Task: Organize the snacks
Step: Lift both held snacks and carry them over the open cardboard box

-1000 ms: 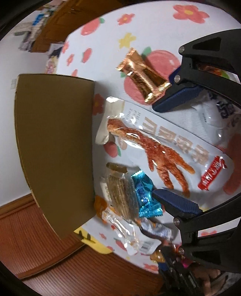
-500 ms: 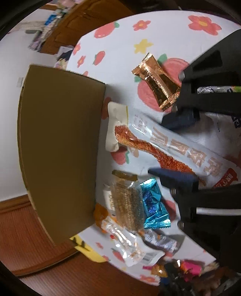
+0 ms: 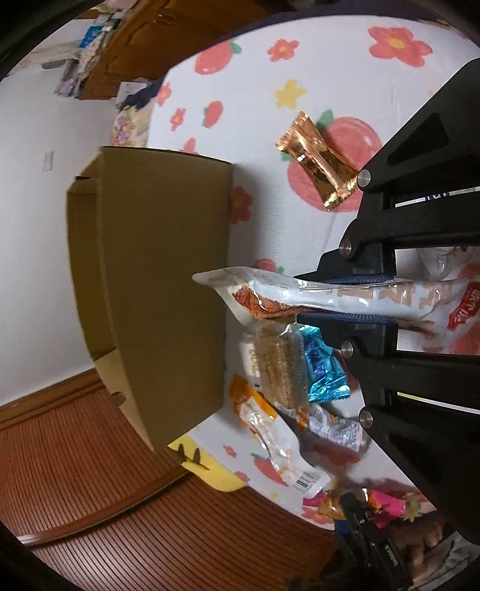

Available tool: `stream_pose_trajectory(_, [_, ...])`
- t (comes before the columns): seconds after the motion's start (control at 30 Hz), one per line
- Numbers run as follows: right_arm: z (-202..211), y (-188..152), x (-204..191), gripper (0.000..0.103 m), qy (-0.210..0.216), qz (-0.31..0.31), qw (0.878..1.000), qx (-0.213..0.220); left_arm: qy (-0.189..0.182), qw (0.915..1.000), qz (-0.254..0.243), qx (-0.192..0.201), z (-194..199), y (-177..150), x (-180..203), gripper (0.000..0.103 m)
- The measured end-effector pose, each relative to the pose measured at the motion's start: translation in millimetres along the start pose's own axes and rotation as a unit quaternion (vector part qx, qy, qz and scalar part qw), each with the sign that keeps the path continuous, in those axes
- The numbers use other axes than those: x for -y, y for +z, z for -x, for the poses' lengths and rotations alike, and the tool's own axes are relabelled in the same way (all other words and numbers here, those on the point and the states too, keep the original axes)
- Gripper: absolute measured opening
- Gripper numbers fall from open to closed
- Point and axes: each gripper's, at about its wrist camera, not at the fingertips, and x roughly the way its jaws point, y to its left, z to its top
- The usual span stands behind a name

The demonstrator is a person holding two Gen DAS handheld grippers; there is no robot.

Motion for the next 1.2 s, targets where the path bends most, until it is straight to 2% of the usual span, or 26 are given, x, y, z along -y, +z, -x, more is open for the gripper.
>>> stream_pose_trajectory(0.27, [10, 2, -3, 0.009, -0.013, 0.011, 1.000, 0.018, 0.020, 0.9996, 0.014, 0.018, 10, 4, -18, 0.038])
stream_pose_trajectory(0.53, [25, 6, -13, 0.009, -0.014, 0.028, 0.999, 0.036, 0.041, 0.9974, -0.021, 0.055, 28, 30, -9, 0.038])
stream_pose_trajectory(0.93, [41, 16, -23, 0.009, -0.014, 0.045, 0.997, 0.059, 0.034, 0.9948, -0.048, 0.083, 32, 72, 9, 0.038])
stream_pose_trajectory(1.2, [61, 36, -23, 0.009, -0.012, 0.052, 0.995, 0.082, 0.022, 0.9923, -0.072, 0.098, 29, 103, 31, 0.038])
